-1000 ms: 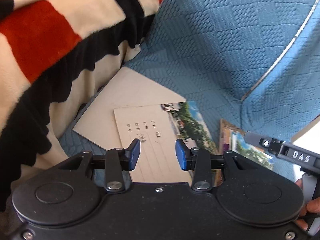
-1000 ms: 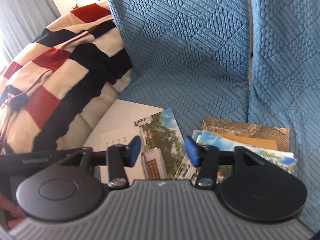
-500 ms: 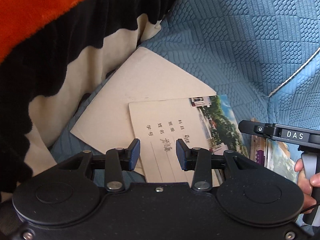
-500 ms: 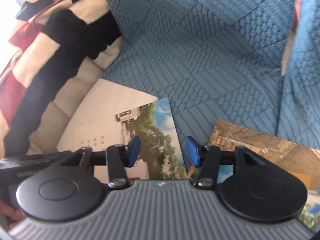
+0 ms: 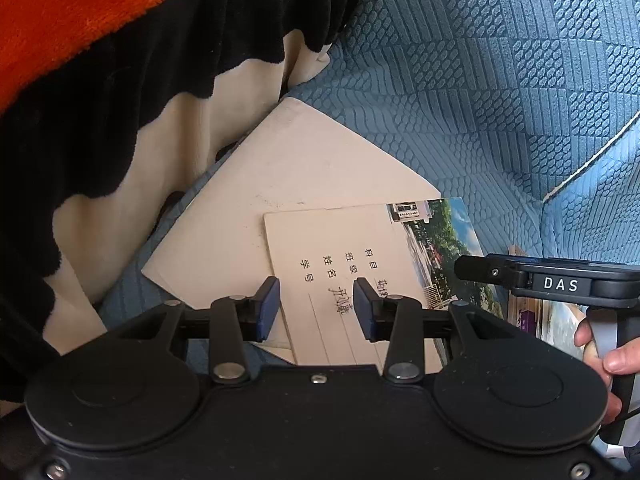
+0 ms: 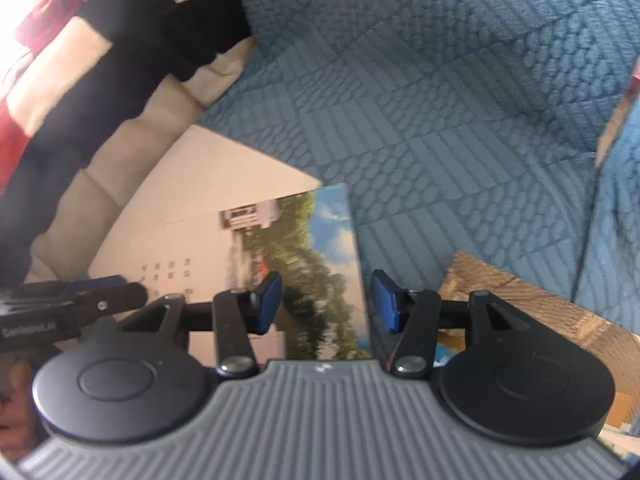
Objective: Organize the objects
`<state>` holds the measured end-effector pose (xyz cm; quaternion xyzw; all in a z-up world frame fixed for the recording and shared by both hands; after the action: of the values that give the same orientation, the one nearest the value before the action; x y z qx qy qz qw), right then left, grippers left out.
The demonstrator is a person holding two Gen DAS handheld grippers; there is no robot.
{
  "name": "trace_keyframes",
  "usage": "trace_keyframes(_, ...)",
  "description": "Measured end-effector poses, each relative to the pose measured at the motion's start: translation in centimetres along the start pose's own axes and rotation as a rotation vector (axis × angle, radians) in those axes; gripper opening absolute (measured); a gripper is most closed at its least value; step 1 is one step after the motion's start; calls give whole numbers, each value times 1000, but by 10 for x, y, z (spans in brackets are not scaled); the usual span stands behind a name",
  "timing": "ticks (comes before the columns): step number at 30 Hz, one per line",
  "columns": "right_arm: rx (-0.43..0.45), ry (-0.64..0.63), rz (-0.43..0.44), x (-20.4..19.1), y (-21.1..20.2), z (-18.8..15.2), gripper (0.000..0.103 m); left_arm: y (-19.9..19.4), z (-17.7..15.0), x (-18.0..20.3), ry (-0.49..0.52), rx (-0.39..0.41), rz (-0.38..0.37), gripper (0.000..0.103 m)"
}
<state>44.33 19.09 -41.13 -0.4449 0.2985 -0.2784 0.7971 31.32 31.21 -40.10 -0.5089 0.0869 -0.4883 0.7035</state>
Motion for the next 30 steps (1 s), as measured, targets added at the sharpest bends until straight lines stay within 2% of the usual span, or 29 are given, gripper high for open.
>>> trace_keyframes(3, 5, 48, 31, 3, -2, 0, 53, 0, 0, 0, -1, 0, 2, 39)
trace_keyframes(8, 18, 207, 165, 19, -12, 7, 51, 0, 0, 0, -4, 3, -5, 39)
trace_keyframes(11, 24, 269, 228, 26, -17, 8, 44, 0, 0, 1, 2, 5, -3, 40)
trace_keyframes(13, 25, 305, 258, 31, -19, 8, 36, 0, 0, 1, 5, 6, 0, 41)
trace_keyframes(19, 10, 335, 365, 42, -19, 5, 26, -1, 0, 2, 8, 9, 1, 42)
trace_keyframes(22, -4, 281, 365, 43, -16, 6, 22, 0, 1, 3, 16, 13, 7, 44)
trace_keyframes(25, -32, 170, 305, 37, -8, 6, 14, 1, 2, 5, 24, 18, 9, 47)
trace_keyframes(28, -46, 56, 240, 28, 0, 9, 13, 2, 3, 5, 38, 27, 26, 45)
trace_keyframes(30, -45, 41, 238, 24, 0, 12, 11, 1, 3, 3, 41, 38, 45, 42)
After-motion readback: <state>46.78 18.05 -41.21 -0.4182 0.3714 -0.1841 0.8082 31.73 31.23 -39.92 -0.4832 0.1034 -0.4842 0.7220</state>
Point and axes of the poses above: each gripper's, at about its wrist camera, not at the fingertips, and y roughly the way its jaws point, x to its right, z to its top, the point moved 10 cm from there along y, roughly the way its jaws point, and after that the axes turned 4 degrees about -z, right-handed, at the moved point
